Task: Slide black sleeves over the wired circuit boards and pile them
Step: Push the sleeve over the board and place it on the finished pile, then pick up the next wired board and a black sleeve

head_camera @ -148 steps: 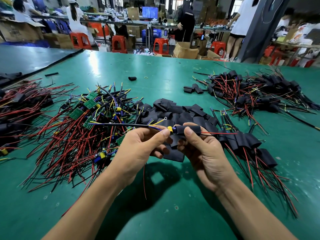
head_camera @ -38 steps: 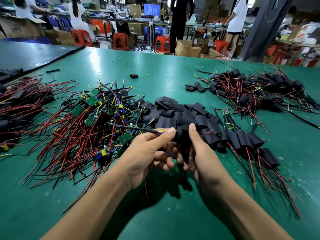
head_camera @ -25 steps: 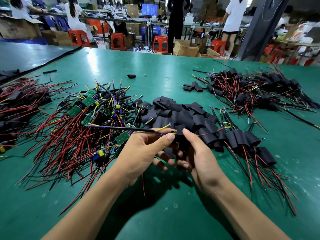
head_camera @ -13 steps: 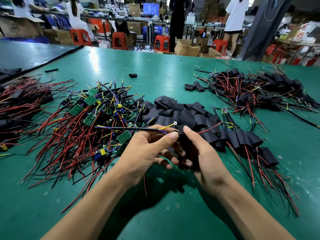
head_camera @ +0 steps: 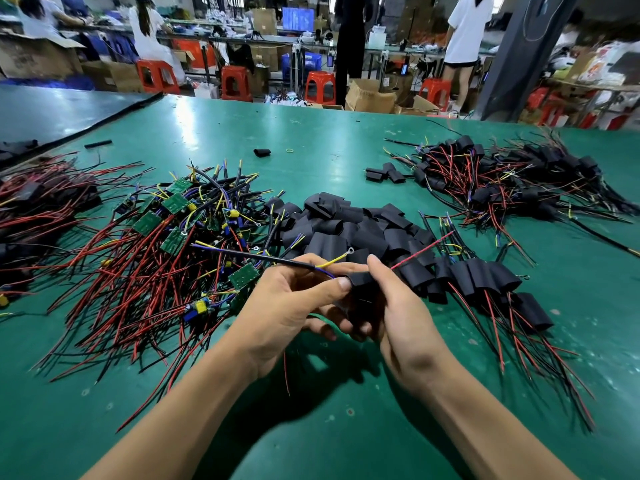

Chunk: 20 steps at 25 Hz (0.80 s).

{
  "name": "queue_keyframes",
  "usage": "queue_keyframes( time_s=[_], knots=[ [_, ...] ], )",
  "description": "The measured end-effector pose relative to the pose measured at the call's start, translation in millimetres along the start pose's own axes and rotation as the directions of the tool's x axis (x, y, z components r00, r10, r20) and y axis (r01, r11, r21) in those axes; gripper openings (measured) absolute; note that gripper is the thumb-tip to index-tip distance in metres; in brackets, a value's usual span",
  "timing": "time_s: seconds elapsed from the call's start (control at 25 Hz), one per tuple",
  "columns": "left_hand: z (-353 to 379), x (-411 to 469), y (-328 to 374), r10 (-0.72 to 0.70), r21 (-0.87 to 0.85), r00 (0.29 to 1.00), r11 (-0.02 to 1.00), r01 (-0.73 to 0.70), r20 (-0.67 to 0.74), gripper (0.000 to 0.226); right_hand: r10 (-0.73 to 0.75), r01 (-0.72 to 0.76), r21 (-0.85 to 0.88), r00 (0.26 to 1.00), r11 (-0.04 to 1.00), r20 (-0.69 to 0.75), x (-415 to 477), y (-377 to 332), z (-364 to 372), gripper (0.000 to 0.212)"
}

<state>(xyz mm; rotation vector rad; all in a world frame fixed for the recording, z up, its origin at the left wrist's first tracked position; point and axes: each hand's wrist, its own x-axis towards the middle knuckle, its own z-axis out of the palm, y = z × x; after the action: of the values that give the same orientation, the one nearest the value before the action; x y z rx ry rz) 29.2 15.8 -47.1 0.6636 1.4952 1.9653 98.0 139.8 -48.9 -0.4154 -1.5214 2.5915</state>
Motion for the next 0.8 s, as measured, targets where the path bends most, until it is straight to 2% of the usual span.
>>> queue_keyframes(
  time_s=[0.12, 0.24, 0.4, 0.48, 0.56, 0.64, 0.72, 0.8],
  knots=[
    [-1.5, 0.9, 1.7, -0.032, -0.039, 0.999, 0.999, 0.032, -0.015, 0.012, -0.013, 0.013, 0.009, 1.000, 1.000, 0.005, -1.3, -2.5, -1.8, 0.045],
    [-4.5, 4.2, 3.4, -0.061, -0.091, 0.997, 0.994, 0.057, -0.044, 0.014, -0.006, 0.006, -0.059, 1.000, 0.998, 0.007, -2.1, -7.3, -6.2, 0.031],
    [-11.0, 8.0, 7.4, -0.076, -0.130, 0.991, 0.990, 0.061, -0.111, 0.019, 0.075, -0.075, 0.054, 0.997, 0.996, 0.007, -3.2, -10.1, -9.6, 0.013],
    [-12.8, 9.1, 8.3, -0.075, -0.110, 0.981, 0.992, 0.056, -0.176, 0.016, 0.056, -0.051, 0.160, 0.998, 0.986, -0.025, -2.9, -11.8, -8.7, 0.017],
    [-18.4, 8.9, 9.3, -0.020, 0.051, 0.960, 0.998, 0.036, -0.278, 0.013, -0.032, 0.073, 0.261, 0.987, 0.962, -0.154, 0.4, -16.5, -12.1, 0.031],
    [-27.8, 7.8, 10.9, 0.137, 0.375, 0.913, 0.927, 0.019, -0.385, 0.011, -0.138, 0.243, 0.281, 0.928, 0.928, -0.347, 4.0, -24.8, -20.9, 0.029],
    [-38.5, 7.1, 12.9, 0.358, 0.704, 0.830, 0.708, 0.057, -0.427, 0.007, -0.145, 0.326, 0.294, 0.853, 0.899, -0.502, 6.5, -32.9, -32.9, 0.016],
    [-44.3, 6.3, 15.8, 0.503, 0.845, 0.758, 0.522, 0.116, -0.414, 0.006, -0.077, 0.342, 0.376, 0.819, 0.861, -0.569, 6.4, -38.8, -44.7, 0.016]
  ],
)
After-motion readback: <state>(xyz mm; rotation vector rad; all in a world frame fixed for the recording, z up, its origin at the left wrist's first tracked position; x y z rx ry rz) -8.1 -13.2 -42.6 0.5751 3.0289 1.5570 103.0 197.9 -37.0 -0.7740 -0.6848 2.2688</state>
